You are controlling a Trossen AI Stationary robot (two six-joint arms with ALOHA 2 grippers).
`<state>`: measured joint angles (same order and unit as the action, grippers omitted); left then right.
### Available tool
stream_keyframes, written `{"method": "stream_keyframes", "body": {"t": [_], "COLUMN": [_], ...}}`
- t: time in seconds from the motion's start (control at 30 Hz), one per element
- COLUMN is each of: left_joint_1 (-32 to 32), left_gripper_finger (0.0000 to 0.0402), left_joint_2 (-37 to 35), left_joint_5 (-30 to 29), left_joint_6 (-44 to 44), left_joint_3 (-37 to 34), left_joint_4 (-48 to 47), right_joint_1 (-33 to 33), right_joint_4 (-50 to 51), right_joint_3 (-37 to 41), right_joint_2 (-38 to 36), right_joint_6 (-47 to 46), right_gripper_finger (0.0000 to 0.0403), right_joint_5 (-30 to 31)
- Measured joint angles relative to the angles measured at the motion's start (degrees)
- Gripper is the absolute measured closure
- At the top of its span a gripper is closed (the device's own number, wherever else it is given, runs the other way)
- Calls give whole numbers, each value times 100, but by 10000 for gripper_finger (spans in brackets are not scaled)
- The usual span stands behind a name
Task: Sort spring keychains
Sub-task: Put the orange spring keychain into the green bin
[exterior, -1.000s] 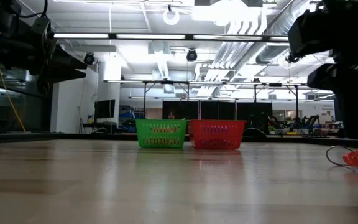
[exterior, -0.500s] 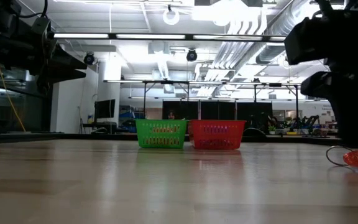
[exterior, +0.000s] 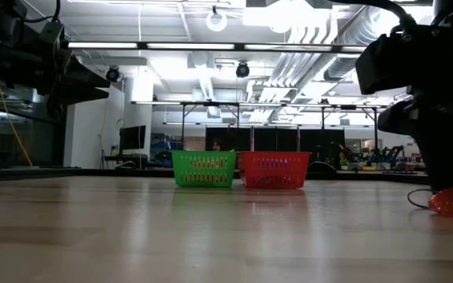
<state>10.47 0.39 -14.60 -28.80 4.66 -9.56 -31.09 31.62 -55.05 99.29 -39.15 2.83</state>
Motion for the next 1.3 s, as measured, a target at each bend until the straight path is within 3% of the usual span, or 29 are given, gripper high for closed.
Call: {"method": "stream_keyframes", "body": {"t": [0.53,0.97,1.3], "left_joint_1": [-1,-1,1], "left_gripper_finger": [275,275,275], "left_joint_2": [0,-1,-1], "left_joint_5": [1,1,3], "left_joint_6": [0,0,0], "left_joint_3": [1,0,1], "left_joint_4": [0,0,0], "right_joint_1": [2,356,1112], "right_joint_4": [-78,-575,-1838], "right_joint_3": [11,0,-5], "right_joint_2": [7,-79,-311], "right_joint_6": [-361,-757,-447], "right_gripper_finger": [384,381,381], "right_joint_5": [-201,-273,-119]}}
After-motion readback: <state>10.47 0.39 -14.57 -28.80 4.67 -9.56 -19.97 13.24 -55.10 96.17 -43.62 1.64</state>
